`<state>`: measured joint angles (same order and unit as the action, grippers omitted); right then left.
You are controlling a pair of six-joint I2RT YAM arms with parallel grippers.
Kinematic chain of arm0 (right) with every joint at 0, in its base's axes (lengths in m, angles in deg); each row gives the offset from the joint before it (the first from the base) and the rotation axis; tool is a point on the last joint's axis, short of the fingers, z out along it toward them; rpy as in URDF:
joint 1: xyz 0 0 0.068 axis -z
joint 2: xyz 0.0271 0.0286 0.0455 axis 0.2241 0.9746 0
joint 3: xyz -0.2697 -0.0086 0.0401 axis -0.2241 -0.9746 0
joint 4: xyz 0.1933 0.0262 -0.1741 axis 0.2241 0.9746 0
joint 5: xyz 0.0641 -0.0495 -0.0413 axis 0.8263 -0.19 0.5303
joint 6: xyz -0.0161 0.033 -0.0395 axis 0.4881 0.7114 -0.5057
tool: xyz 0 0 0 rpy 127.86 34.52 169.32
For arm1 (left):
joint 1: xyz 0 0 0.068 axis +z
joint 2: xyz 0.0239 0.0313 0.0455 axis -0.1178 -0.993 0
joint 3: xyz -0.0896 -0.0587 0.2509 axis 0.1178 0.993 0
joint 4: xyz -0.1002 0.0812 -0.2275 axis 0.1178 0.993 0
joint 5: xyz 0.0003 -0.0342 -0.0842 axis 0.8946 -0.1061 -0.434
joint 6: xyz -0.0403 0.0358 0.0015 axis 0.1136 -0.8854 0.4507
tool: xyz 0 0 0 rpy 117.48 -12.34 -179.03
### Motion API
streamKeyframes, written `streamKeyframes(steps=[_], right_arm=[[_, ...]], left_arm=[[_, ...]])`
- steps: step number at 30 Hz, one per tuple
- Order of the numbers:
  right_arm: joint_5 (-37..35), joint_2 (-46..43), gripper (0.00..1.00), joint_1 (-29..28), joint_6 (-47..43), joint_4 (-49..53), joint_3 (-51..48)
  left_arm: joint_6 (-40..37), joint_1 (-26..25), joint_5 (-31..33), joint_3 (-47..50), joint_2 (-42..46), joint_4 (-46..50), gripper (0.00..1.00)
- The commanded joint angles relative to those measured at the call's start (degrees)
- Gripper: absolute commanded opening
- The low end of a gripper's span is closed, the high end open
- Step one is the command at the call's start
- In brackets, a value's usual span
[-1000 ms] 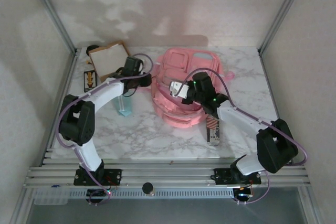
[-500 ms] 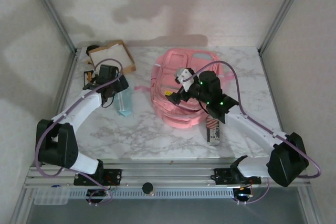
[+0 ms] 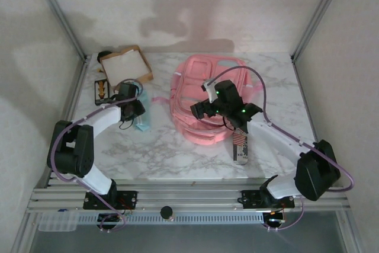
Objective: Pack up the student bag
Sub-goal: Pick up the pencil pouch from the middle-left of the table.
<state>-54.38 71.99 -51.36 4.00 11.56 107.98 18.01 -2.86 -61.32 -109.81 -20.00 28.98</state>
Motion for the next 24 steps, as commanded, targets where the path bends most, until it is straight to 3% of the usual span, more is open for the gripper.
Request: streamKeyframes(steps=[1, 5, 14, 20, 24], right_arm=[[-4.9, 1.63, 0.99, -1.09, -8.27, 6.28, 1.61], [-5.51, 3.64, 0.99, -2.66, -15.99, 9.3, 2.88], [-4.16, 3.47, 0.99, -2.9, -28.92, 3.89, 0.09], [1.71, 2.86, 0.99, -2.9, -34.79, 5.47, -0.73], [1.02, 3.81, 0.99, -2.9, -35.98, 7.26, -0.48]], left_arm=[[0.54, 0.14, -0.53, 2.59, 0.12, -2.72, 0.29], [-0.59, 0.17, -2.11, 3.5, 1.94, -3.54, 0.0], [-1.35, 0.22, -7.36, 5.13, 11.06, -2.5, 0.0], [-0.65, 0.18, -11.22, 5.18, 15.88, -0.94, 0.0], [0.03, 0.15, -11.82, 4.7, 17.81, 0.04, 0.0]])
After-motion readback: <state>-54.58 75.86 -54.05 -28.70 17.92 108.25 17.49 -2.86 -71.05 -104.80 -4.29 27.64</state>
